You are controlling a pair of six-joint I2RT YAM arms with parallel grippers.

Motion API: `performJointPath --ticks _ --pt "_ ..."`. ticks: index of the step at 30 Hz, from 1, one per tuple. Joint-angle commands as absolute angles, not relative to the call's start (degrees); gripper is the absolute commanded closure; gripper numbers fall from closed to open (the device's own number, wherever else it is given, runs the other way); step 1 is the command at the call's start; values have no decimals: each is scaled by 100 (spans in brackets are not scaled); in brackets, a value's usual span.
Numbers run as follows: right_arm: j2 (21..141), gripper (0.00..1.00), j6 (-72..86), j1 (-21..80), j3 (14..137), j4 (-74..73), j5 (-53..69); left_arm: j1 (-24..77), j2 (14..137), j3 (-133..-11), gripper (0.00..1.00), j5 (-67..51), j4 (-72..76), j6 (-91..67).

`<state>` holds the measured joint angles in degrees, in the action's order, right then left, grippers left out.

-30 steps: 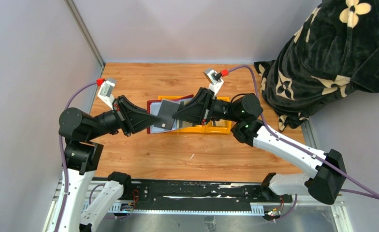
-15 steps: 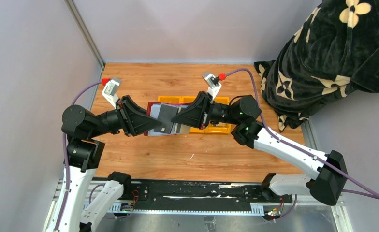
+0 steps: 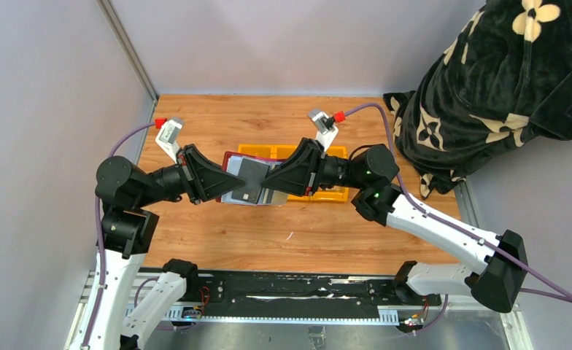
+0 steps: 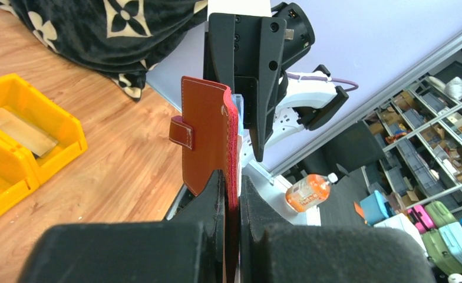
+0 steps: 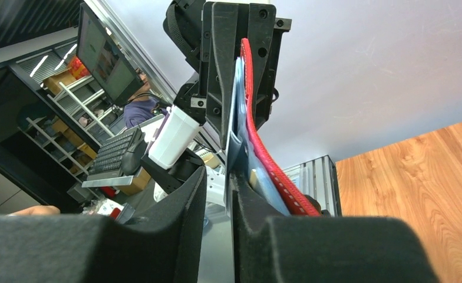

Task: Take the credit cards out of the card holder
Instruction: Remove the credit card from the card holder.

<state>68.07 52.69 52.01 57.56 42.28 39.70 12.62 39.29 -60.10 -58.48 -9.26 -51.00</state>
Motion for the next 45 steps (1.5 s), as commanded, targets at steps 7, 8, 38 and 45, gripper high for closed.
performJointPath --ticks 7,8,38,45 --pt "6853 93 5828 5153 5702 5441 4127 1292 3967 -6223 100 -5892 -906 -5172" --pt "6882 96 5933 5140 5662 5631 4123 1292 3965 -6237 100 -5915 -905 -5183" --pt "6997 73 6340 5065 5295 6621 4115 1292 4047 -6280 90 -6073 -471 -5726" --pt "6864 49 6066 5129 5075 6051 3920 1292 4049 -6415 91 -6049 -515 -5744"
